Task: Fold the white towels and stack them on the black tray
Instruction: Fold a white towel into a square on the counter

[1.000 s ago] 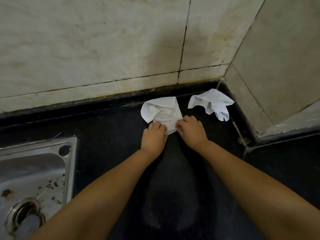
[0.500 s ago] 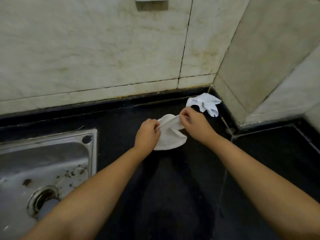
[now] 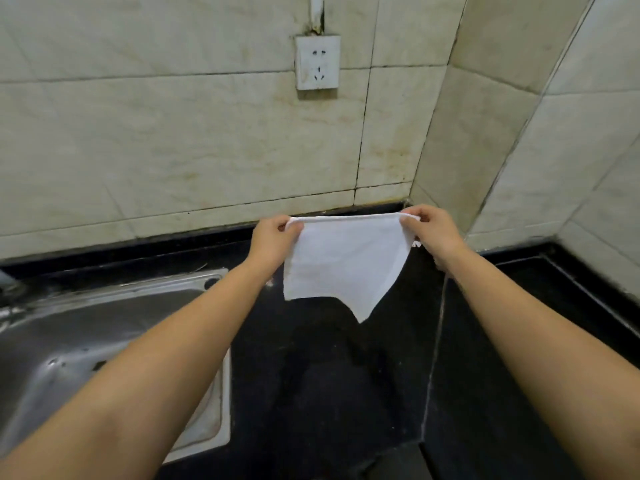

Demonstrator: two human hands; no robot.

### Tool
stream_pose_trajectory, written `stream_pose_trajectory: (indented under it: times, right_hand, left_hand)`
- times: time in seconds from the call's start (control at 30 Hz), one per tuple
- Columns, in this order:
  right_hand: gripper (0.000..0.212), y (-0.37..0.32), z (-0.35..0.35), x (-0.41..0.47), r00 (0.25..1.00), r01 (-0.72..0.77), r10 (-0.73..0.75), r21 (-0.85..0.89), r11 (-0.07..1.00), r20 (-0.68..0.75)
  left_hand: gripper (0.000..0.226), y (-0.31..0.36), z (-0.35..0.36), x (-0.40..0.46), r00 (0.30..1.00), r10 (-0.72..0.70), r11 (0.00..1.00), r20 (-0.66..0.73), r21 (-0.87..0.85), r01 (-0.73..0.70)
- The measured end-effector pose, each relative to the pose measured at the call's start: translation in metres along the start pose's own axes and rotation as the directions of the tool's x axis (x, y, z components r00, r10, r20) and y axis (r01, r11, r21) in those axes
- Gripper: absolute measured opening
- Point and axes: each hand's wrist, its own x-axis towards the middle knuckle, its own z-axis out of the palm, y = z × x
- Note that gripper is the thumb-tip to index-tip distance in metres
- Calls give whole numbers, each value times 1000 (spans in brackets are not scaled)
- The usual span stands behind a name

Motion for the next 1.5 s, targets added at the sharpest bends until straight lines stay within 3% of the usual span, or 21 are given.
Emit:
stream_pose_trajectory:
  times: [0.13, 0.23, 0.33, 0.53, 0.6, 0.73, 0.93, 1.07, 1.2, 1.27, 1.37, 1.43, 1.5]
  right_hand:
    - [7, -1, -9, -19, 998, -56, 55, 159, 986, 10]
    - [6, 18, -13, -47, 995, -82, 75, 110, 991, 58]
    - [12, 55, -17, -89, 981, -132, 123, 51, 990, 152]
    - [9, 141, -18, -156, 871, -273, 331, -201, 941, 364]
    - [11, 153, -13, -157, 844, -307, 375, -227, 924, 384]
    - [11, 155, 7, -124, 883, -257, 337, -265, 930, 328]
    - [8, 163, 42, -71, 934, -182, 292, -430, 884, 205]
    - [9, 174, 57, -68, 942, -96, 271, -613, 784, 199]
    - [40, 161, 76, -65, 955, 117, 143, -773, 624, 260]
    - [46, 144, 102, -60, 914, 226, 112, -720, 656, 389]
    - [44, 122, 154, -67, 775, 391, 116, -616, 684, 621]
    - [46, 117, 182, -76, 719, 473, 126, -614, 632, 684]
    - [43, 116, 198, -80, 708, 501, 152, -642, 580, 690]
  left_hand:
    - [16, 0, -10, -14, 996, -39, 969, 81, -241, 58]
    - [15, -25, -10, -36, 975, -52, 949, 218, -295, 116]
    - [15, -61, 4, -80, 926, -104, 961, 362, -204, 188]
    - [28, -127, 38, -168, 737, -324, 934, 593, 76, 350]
    - [34, -140, 45, -178, 740, -363, 919, 566, 87, 385]
    - [34, -145, 52, -159, 837, -386, 921, 388, 111, 374]
    - [32, -145, 76, -118, 952, -295, 879, 86, 414, 235]
    - [21, -155, 95, -121, 961, -278, 754, 1, 620, 217]
    - [40, -157, 96, -139, 945, -292, 766, -147, 556, 323]
    - [49, -157, 93, -156, 942, -281, 775, -184, 536, 336]
    - [57, -161, 90, -183, 945, -282, 727, -166, 605, 323]
    - [58, -166, 89, -192, 944, -283, 694, -166, 644, 322]
    - [56, -165, 88, -193, 948, -275, 691, -162, 652, 312]
